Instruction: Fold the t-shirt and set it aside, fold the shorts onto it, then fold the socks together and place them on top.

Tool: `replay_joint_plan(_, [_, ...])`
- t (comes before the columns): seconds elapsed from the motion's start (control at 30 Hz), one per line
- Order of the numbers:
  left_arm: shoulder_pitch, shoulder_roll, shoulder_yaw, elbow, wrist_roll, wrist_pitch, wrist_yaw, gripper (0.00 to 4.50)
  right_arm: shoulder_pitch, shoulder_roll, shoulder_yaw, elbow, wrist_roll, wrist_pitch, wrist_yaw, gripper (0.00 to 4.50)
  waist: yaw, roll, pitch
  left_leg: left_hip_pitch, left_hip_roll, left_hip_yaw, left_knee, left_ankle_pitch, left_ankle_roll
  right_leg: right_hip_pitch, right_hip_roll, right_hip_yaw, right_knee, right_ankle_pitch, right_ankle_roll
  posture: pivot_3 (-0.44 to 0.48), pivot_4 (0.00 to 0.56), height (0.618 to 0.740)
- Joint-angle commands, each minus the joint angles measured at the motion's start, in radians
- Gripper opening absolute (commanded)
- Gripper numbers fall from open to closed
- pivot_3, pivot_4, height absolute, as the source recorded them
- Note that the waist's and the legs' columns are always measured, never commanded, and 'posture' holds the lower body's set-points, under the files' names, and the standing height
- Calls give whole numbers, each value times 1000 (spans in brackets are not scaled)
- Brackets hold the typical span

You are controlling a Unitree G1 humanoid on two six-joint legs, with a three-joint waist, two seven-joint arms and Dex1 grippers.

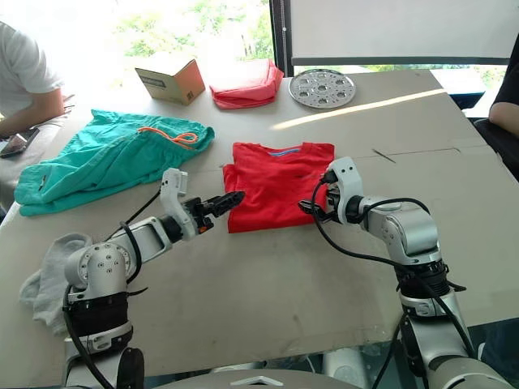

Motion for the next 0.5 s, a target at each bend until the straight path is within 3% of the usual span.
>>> replay_joint_plan(0.03, [-28, 1, 6, 8, -9, -25, -17, 4451, -15, 0, -20, -24, 14, -7, -2, 4500, 0, 0, 0, 0, 0, 0, 0, 0, 0, 0, 0, 0, 0, 0, 0, 0, 150, 740])
replay_joint_plan(0.5, [-63, -5, -37, 72, 22, -68, -57, 4451, -23, 32, -22, -1, 12, -21, -18, 4500, -1, 0, 0, 0, 0, 0, 0, 0, 0, 0, 0, 0, 0, 0, 0, 0, 150, 740])
